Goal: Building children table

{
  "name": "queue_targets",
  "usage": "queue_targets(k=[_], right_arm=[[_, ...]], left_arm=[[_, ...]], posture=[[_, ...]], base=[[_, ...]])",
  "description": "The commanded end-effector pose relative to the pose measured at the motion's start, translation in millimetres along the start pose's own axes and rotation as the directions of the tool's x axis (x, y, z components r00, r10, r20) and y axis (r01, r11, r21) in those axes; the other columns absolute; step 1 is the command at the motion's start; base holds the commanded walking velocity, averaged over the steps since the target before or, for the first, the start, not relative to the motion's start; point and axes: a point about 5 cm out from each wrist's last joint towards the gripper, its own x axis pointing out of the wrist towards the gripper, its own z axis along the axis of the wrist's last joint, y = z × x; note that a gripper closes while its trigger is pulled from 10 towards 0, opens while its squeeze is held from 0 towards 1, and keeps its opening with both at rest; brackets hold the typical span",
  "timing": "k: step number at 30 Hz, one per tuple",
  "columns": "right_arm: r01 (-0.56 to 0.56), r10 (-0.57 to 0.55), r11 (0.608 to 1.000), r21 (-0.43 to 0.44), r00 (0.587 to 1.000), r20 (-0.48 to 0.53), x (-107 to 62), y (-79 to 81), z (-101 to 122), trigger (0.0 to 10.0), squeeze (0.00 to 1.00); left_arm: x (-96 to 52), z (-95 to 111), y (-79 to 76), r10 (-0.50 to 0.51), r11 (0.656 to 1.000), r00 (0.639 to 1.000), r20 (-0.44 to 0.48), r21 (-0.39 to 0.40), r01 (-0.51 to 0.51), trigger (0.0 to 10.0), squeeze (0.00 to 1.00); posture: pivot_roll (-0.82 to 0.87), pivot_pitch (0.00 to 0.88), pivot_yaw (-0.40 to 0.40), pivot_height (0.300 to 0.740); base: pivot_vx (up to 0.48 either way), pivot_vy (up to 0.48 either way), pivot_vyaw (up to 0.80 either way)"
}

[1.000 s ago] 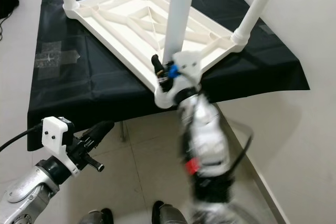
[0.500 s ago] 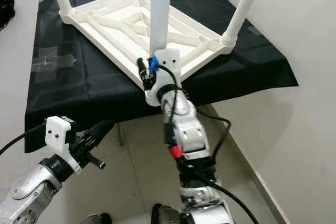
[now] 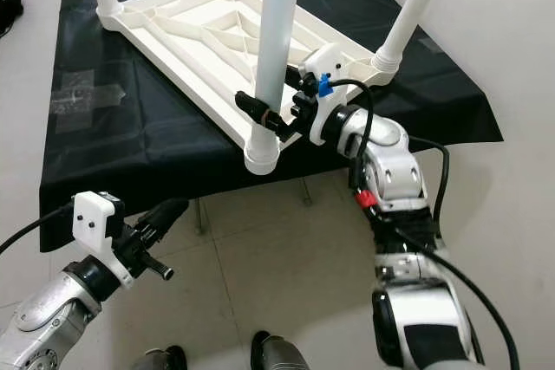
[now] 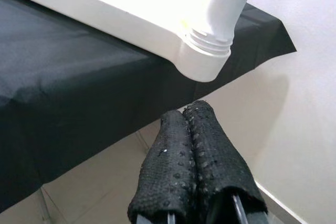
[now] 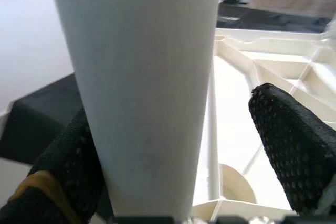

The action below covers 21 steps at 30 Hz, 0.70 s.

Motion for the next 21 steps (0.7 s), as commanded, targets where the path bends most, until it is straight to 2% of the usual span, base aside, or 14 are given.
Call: queue_targets(k=[1, 2, 3, 11, 14, 15, 16, 17, 18, 19, 20, 21], right_arm=[[-0.038, 0.038, 0.999, 0.002, 0.999, 0.016, -2.8, -2.9, 2.7, 10.0, 0.00], [-0.076, 0.075, 0.997, 0.015, 0.997, 0.019, -3.0, -2.4, 3.5, 0.0, 0.00], [-0.132, 0.131, 0.991, 0.033, 0.991, 0.026, -4.1, -1.8, 4.5, 0.0, 0.00], [-0.154, 0.153, 0.987, 0.046, 0.988, 0.029, -5.8, -1.3, -0.8, 0.0, 0.00], [-0.100, 0.100, 0.994, 0.041, 0.995, 0.007, -7.0, 5.3, -10.4, 0.0, 0.00], [-0.042, 0.042, 0.998, 0.044, 0.999, -0.009, -6.9, 8.2, -15.9, 0.0, 0.00], [0.070, -0.067, 0.996, 0.056, 0.996, -0.054, -5.1, 15.1, -26.3, 0.0, 0.00], [0.070, -0.067, 0.996, 0.056, 0.996, -0.054, -5.1, 15.1, -26.3, 0.0, 0.00], [0.279, -0.277, 0.960, -0.006, 0.951, -0.135, -3.4, 19.8, -39.0, 0.0, 0.00], [0.513, -0.510, 0.857, -0.041, 0.837, -0.198, -6.5, 25.0, -50.5, 0.0, 0.00], [0.628, -0.621, 0.776, -0.057, 0.746, -0.239, -7.8, 41.7, -61.9, 0.0, 0.00], [0.628, -0.621, 0.776, -0.057, 0.746, -0.239, -7.8, 41.7, -61.9, 0.0, 0.00]], left_arm=[[-4.2, -0.9, -2.1, -0.006, 1.000, 1.000, -0.015, -0.008, 0.006, 10.0, 0.00], [-4.5, -0.7, -2.3, -0.006, 1.000, 1.000, -0.016, -0.008, 0.006, 10.0, 0.00], [-4.9, -0.4, -2.6, -0.006, 1.000, 1.000, -0.016, -0.008, 0.006, 10.0, 0.00], [-5.0, -0.3, -2.8, -0.005, 1.000, 1.000, -0.018, -0.010, 0.005, 10.0, 0.00], [-4.2, -0.7, -2.4, -0.005, 1.000, 1.000, -0.018, -0.012, 0.005, 10.0, 0.00], [-4.0, -0.8, -2.2, -0.005, 1.000, 1.000, -0.018, -0.013, 0.005, 10.0, 0.00], [-3.6, -1.3, -1.6, -0.004, 1.000, 1.000, -0.018, -0.013, 0.004, 10.0, 0.00], [-3.6, -1.3, -1.6, -0.004, 1.000, 1.000, -0.018, -0.013, 0.004, 10.0, 0.00], [-3.2, -1.9, -0.7, -0.002, 1.000, 1.000, -0.018, -0.013, 0.002, 10.0, 0.00], [-2.7, -2.6, 0.1, -0.001, 1.000, 1.000, -0.019, -0.013, 0.001, 10.0, 0.00], [-1.8, -3.5, 0.6, 0.000, 1.000, 1.000, -0.019, -0.013, 0.000, 10.0, 0.00], [-1.8, -3.5, 0.6, 0.000, 1.000, 1.000, -0.019, -0.013, 0.000, 10.0, 0.00]], posture=[[-0.01, 0.256, -0.075, 0.740], [0.00, 0.258, -0.074, 0.740], [0.00, 0.261, -0.075, 0.740], [-0.01, 0.261, -0.076, 0.740], [-0.01, 0.258, -0.080, 0.740], [-0.01, 0.258, -0.080, 0.740], [-0.02, 0.248, -0.085, 0.740], [-0.02, 0.248, -0.085, 0.740], [-0.02, 0.242, -0.088, 0.740], [-0.03, 0.236, -0.087, 0.740], [-0.04, 0.220, -0.091, 0.740], [-0.04, 0.220, -0.091, 0.740]], base=[[0.000, 0.000, 0.00], [0.000, 0.000, 0.00], [0.000, 0.000, 0.00], [0.000, 0.000, 0.00], [0.000, 0.000, 0.00], [0.000, 0.000, 0.00], [0.000, 0.000, 0.00], [0.000, 0.000, 0.00], [0.000, 0.000, 0.00], [0.000, 0.000, 0.00], [0.000, 0.000, 0.00], [0.000, 0.000, 0.00]])
